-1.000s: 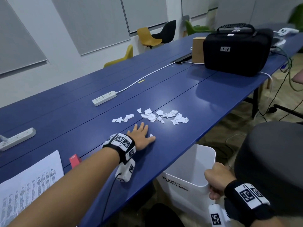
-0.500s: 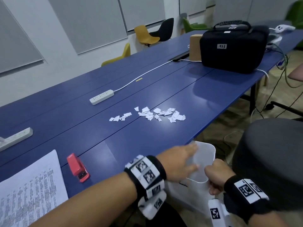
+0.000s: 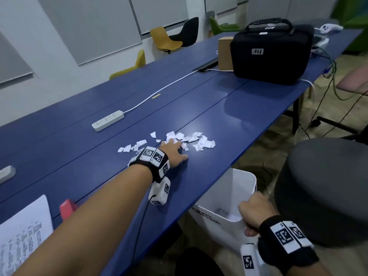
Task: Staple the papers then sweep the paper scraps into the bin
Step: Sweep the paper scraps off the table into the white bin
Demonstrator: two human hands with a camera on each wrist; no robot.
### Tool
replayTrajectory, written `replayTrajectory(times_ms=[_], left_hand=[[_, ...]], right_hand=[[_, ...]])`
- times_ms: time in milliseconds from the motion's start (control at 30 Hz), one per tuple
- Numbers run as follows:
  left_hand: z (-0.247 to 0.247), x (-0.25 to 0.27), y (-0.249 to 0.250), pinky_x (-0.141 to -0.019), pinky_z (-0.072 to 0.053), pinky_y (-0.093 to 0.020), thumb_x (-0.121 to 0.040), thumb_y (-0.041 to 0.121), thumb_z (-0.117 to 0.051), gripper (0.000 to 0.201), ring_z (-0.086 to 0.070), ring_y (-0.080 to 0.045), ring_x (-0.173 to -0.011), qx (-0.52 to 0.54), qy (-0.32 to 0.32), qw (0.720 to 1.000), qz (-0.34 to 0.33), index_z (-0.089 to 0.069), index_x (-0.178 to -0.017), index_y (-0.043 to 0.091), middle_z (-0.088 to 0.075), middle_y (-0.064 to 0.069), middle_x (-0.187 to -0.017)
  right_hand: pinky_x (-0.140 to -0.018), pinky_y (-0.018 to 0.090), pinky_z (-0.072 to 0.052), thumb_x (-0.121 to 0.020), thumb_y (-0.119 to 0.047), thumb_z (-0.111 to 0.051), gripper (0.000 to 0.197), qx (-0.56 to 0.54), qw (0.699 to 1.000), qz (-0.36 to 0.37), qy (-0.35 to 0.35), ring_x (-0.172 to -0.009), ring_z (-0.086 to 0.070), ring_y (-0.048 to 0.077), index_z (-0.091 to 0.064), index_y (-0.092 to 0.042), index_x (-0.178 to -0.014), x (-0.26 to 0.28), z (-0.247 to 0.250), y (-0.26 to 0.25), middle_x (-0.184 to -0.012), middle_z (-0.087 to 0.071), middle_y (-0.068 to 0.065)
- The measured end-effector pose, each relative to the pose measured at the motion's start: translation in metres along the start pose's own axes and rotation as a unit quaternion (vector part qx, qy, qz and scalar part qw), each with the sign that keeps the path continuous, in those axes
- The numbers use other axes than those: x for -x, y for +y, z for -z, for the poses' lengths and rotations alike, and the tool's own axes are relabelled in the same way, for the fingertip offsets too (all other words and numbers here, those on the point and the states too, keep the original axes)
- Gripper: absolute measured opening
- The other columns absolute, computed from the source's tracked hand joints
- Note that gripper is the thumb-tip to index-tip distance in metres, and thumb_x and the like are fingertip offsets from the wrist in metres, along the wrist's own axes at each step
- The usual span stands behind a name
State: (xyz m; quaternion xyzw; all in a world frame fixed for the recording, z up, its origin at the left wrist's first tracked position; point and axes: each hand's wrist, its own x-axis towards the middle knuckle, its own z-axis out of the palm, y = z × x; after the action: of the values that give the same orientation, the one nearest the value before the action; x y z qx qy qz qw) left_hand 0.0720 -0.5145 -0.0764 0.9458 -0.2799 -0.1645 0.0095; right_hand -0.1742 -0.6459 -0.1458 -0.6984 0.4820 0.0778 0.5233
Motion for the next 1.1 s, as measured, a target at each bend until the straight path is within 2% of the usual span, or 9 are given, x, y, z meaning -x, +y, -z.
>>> replayTrajectory(times_ms=[167, 233, 533, 600, 700, 767, 867, 1000, 1100], left_hand=[[-0.022, 0.038, 0.033, -0.114, -0.030, -0.054, -0.092, 0.050, -0.045, 0.066, -0.013, -0.032, -0.149, -0.010, -0.037, 0.996, -0.084, -0.026, -0.150, 0.025, -0.016, -0.003, -0.160], [-0.030, 0.062, 0.047, -0.116, -0.027, -0.055, -0.093, 0.049, -0.043, 0.068, -0.006, -0.030, -0.151, -0.010, -0.046, 0.992, -0.113, -0.021, -0.152, 0.023, -0.007, -0.001, -0.164], [-0.064, 0.144, 0.081, -0.122, -0.011, -0.051, -0.098, 0.035, -0.038, 0.062, 0.001, -0.029, -0.153, -0.058, -0.009, 0.973, -0.222, -0.018, -0.153, 0.014, -0.001, -0.007, -0.166], [-0.067, 0.153, 0.086, -0.122, -0.010, -0.047, -0.098, 0.031, -0.039, 0.056, -0.008, -0.025, -0.153, -0.056, 0.020, 0.967, -0.247, -0.027, -0.150, 0.016, -0.011, -0.006, -0.165], [-0.059, 0.154, 0.085, -0.113, -0.030, -0.040, -0.095, 0.029, -0.044, 0.041, -0.046, -0.023, -0.133, 0.004, 0.079, 0.960, -0.270, -0.053, -0.133, 0.018, -0.047, -0.002, -0.146], [-0.046, 0.141, 0.082, -0.103, -0.040, -0.038, -0.093, 0.030, -0.048, 0.037, -0.055, -0.021, -0.118, 0.046, 0.118, 0.960, -0.251, -0.059, -0.126, 0.019, -0.057, 0.001, -0.133], [-0.020, 0.101, 0.072, -0.104, -0.040, -0.039, -0.093, 0.033, -0.050, 0.042, -0.050, -0.022, -0.127, 0.066, 0.153, 0.969, -0.182, -0.051, -0.134, 0.021, -0.050, 0.001, -0.140], [0.011, 0.037, 0.057, -0.117, -0.023, -0.050, -0.093, 0.047, -0.051, 0.069, -0.014, -0.023, -0.151, 0.057, 0.086, 0.993, -0.058, -0.024, -0.153, 0.024, -0.011, -0.003, -0.165], [0.019, 0.008, 0.056, -0.118, -0.025, -0.047, -0.094, 0.046, -0.051, 0.067, -0.013, -0.030, -0.151, 0.064, 0.043, 0.995, -0.059, -0.027, -0.152, 0.022, -0.017, -0.007, -0.163]], right_hand=[[-0.040, 0.028, -0.049, -0.070, -0.013, -0.047, 0.051, -0.022, 0.999, -0.004, -0.026, -0.057, -0.059, 0.034, -0.054, 0.001, -0.119, -0.003, 0.001, -0.002, -0.096, -0.059, 0.020], [-0.038, 0.027, -0.048, -0.074, -0.012, -0.048, 0.049, -0.019, 0.999, -0.005, -0.027, -0.054, -0.059, 0.033, -0.053, 0.002, -0.120, -0.004, 0.003, -0.002, -0.094, -0.058, 0.020], [-0.039, 0.030, -0.051, -0.078, -0.010, -0.048, 0.045, 0.009, 1.000, 0.009, -0.011, -0.033, -0.061, 0.032, -0.055, 0.003, -0.119, -0.006, 0.010, -0.002, -0.088, -0.063, 0.027], [-0.040, 0.031, -0.052, -0.078, -0.011, -0.048, 0.044, 0.010, 1.000, 0.012, -0.012, -0.035, -0.063, 0.033, -0.056, 0.004, -0.119, -0.007, 0.012, -0.002, -0.089, -0.064, 0.028], [-0.041, 0.032, -0.053, -0.084, -0.013, -0.051, 0.039, 0.014, 1.000, 0.010, -0.006, -0.034, -0.063, 0.033, -0.057, 0.004, -0.118, -0.006, 0.015, -0.001, -0.088, -0.065, 0.028], [-0.041, 0.031, -0.053, -0.085, -0.011, -0.050, 0.036, 0.023, 1.000, 0.005, -0.005, -0.037, -0.062, 0.033, -0.057, 0.004, -0.118, -0.006, 0.017, -0.001, -0.086, -0.063, 0.027], [-0.043, 0.030, -0.053, -0.088, -0.010, -0.049, 0.033, 0.029, 1.000, -0.005, -0.005, -0.046, -0.064, 0.034, -0.054, 0.000, -0.119, -0.006, 0.019, -0.003, -0.088, -0.063, 0.025], [-0.037, 0.028, -0.049, -0.084, -0.009, -0.047, 0.039, 0.013, 1.000, -0.009, -0.008, -0.056, -0.063, 0.038, -0.053, 0.003, -0.120, -0.006, 0.022, -0.004, -0.093, -0.058, 0.024], [-0.035, 0.027, -0.047, -0.082, -0.009, -0.047, 0.042, 0.011, 1.000, -0.014, -0.004, -0.062, -0.062, 0.038, -0.051, 0.004, -0.121, -0.004, 0.025, -0.005, -0.091, -0.057, 0.023]])
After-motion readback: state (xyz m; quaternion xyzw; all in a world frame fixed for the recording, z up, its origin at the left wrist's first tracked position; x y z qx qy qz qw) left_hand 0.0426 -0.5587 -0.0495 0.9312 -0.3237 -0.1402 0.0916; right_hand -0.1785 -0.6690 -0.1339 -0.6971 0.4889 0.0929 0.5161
